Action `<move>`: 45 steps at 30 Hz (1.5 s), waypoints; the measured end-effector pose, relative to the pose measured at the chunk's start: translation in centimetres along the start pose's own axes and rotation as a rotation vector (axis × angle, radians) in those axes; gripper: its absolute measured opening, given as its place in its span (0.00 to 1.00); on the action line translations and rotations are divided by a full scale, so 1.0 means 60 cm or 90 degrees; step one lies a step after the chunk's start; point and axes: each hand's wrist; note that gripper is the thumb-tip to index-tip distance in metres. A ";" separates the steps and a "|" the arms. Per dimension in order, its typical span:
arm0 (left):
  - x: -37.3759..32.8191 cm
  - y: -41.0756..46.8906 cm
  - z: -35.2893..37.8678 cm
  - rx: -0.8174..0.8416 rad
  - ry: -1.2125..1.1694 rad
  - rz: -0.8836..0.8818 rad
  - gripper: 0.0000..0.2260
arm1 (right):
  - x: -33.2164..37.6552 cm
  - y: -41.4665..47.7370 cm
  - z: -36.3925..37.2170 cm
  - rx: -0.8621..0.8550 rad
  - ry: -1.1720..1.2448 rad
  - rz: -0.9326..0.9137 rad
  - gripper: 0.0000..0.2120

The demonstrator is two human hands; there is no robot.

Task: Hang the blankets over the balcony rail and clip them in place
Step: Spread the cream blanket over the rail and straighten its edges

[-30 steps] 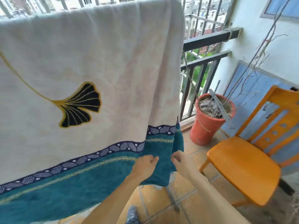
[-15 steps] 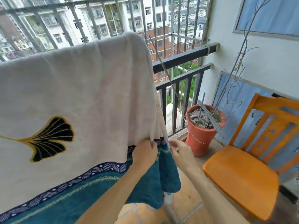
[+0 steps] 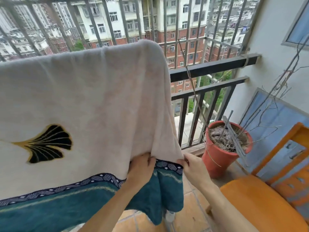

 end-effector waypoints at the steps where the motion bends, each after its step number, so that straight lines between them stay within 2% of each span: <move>1: -0.006 -0.006 0.006 -0.014 -0.004 -0.011 0.14 | -0.014 -0.007 -0.009 0.005 0.005 -0.002 0.08; 4: -0.033 -0.032 0.033 -0.072 -0.010 -0.081 0.16 | -0.065 -0.043 -0.042 0.032 0.010 -0.023 0.09; 7: -0.063 -0.074 0.071 -0.130 -0.073 -0.130 0.17 | -0.099 -0.101 -0.073 0.118 0.019 -0.095 0.05; 11: -0.138 -0.138 0.110 -0.195 -0.121 -0.114 0.15 | -0.100 -0.152 -0.075 0.179 0.058 -0.214 0.10; 13: -0.181 -0.162 0.107 -0.280 -0.171 -0.061 0.11 | -0.093 -0.153 -0.059 0.227 0.065 -0.272 0.11; 15: -0.217 -0.175 0.097 -0.366 -0.202 -0.032 0.11 | -0.084 -0.140 -0.048 0.273 0.057 -0.320 0.09; 18: -0.226 -0.157 0.071 -0.425 -0.131 -0.072 0.07 | -0.070 -0.118 -0.051 0.331 0.028 -0.347 0.08; 20: -0.215 -0.135 0.052 -0.433 -0.080 -0.105 0.04 | -0.064 -0.091 -0.066 0.309 0.060 -0.348 0.16; 24: -0.190 -0.110 0.033 -0.457 -0.120 -0.157 0.06 | -0.039 -0.017 -0.090 0.206 0.117 -0.288 0.14; 27: -0.154 -0.104 0.019 -0.490 -0.113 -0.163 0.01 | 0.006 0.017 -0.086 0.194 0.121 -0.338 0.15; 29: -0.128 -0.101 0.005 -0.525 -0.104 -0.155 0.05 | 0.040 0.031 -0.073 0.177 0.094 -0.349 0.15; 31: -0.106 -0.104 -0.010 -0.553 -0.096 -0.155 0.05 | 0.061 0.052 -0.056 0.157 0.100 -0.281 0.14; 34: -0.082 -0.114 -0.022 -0.572 -0.078 -0.150 0.07 | 0.077 0.082 -0.046 0.176 0.112 -0.192 0.20; 38: -0.080 -0.115 -0.012 -0.574 -0.101 -0.166 0.07 | 0.076 0.110 -0.050 0.210 0.127 -0.245 0.05; 43: -0.095 -0.124 0.015 -0.578 -0.100 -0.188 0.06 | 0.028 0.105 -0.068 0.205 0.162 -0.251 0.06; 45: -0.102 -0.130 0.030 -0.563 -0.090 -0.203 0.08 | -0.006 0.108 -0.089 0.172 0.162 -0.259 0.10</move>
Point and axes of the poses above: each hand's wrist, its own y-axis towards the middle knuckle, its own z-axis out of the palm, x = y × z
